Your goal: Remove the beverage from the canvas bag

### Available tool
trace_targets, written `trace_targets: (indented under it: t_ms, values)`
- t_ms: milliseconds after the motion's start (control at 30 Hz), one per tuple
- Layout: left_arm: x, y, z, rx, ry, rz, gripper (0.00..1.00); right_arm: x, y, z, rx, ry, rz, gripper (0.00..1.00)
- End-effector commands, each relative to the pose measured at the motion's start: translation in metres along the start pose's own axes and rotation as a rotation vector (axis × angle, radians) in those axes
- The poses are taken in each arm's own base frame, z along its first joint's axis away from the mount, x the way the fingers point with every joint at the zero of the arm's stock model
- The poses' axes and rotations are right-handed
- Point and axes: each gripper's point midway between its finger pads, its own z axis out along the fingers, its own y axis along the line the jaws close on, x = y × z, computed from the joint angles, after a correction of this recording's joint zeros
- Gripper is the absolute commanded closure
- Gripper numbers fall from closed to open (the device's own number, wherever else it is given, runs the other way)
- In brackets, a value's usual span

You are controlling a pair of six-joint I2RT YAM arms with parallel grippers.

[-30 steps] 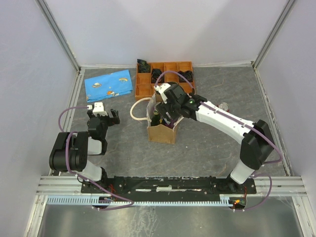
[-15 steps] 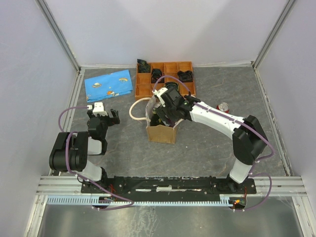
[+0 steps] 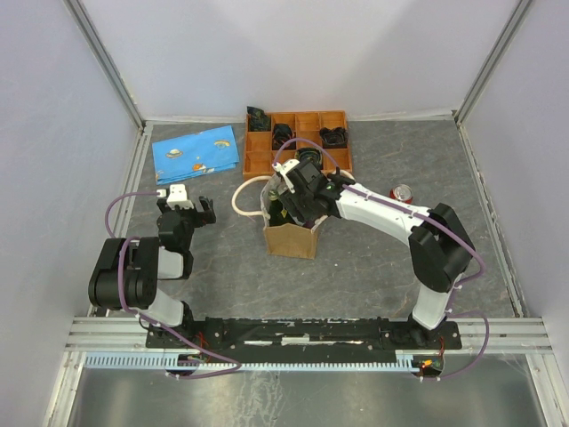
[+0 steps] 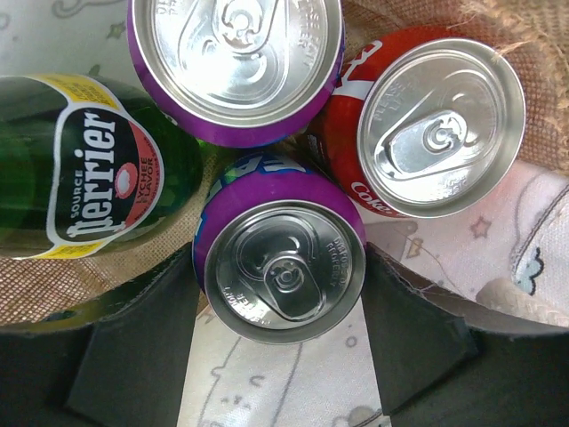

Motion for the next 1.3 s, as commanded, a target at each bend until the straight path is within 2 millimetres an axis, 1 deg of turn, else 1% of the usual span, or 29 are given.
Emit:
trace_targets:
  t_ms: [0, 33, 67, 133, 167, 200, 267, 433, 700, 833, 967, 1067, 1200, 1267]
  values:
    - [-0.013, 0.001, 0.002, -0.004, -0.046, 0.037, 0.01, 0.024, 0.000, 0.012, 0.009, 0.077, 0.002, 0.43]
    - [-0.013, 0.001, 0.002, -0.004, -0.047, 0.037, 0.01, 0.025, 0.000, 0.011, 0.009, 0.078, 0.004, 0.49]
    - [-0.013, 0.001, 0.002, -0.004, -0.048, 0.038, 0.01, 0.025, 0.001, 0.011, 0.008, 0.076, 0.005, 0.58]
    - [-0.013, 0.001, 0.002, -0.003, -0.048, 0.037, 0.01, 0.024, 0.000, 0.009, 0.009, 0.071, 0.008, 0.80]
    - [-0.013, 0.001, 0.002, -0.003, -0.048, 0.037, 0.01, 0.024, -0.001, 0.008, 0.012, 0.068, 0.009, 0.93]
    - [-0.013, 0.001, 0.002, -0.005, -0.048, 0.037, 0.01, 0.021, -0.002, 0.005, 0.019, 0.060, 0.011, 1.00]
    - [-0.013, 0.001, 0.002, -0.004, -0.048, 0.038, 0.01, 0.015, -0.004, 0.001, 0.024, 0.034, 0.010, 1.00]
    - [-0.013, 0.001, 0.002, -0.004, -0.047, 0.037, 0.01, -0.021, -0.018, -0.026, 0.068, -0.105, 0.028, 1.00]
    - [-0.013, 0.001, 0.002, -0.003, -0.049, 0.037, 0.01, -0.083, -0.032, -0.084, 0.086, -0.307, 0.041, 1.00]
    - [-0.013, 0.001, 0.002, -0.004, -0.048, 0.037, 0.01, -0.108, -0.040, -0.113, 0.100, -0.404, 0.058, 1.00]
    - [-0.013, 0.001, 0.002, -0.004, -0.047, 0.038, 0.01, -0.132, -0.054, -0.154, 0.136, -0.522, 0.075, 1.00]
    - [-0.013, 0.001, 0.002, -0.003, -0.048, 0.037, 0.01, -0.147, -0.069, -0.192, 0.183, -0.634, 0.091, 1.00]
    - [-0.013, 0.001, 0.002, -0.003, -0.047, 0.037, 0.01, -0.158, -0.095, -0.243, 0.291, -0.772, 0.128, 1.00]
    - [-0.013, 0.001, 0.002, -0.003, -0.049, 0.037, 0.01, -0.159, -0.112, -0.267, 0.369, -0.828, 0.154, 1.00]
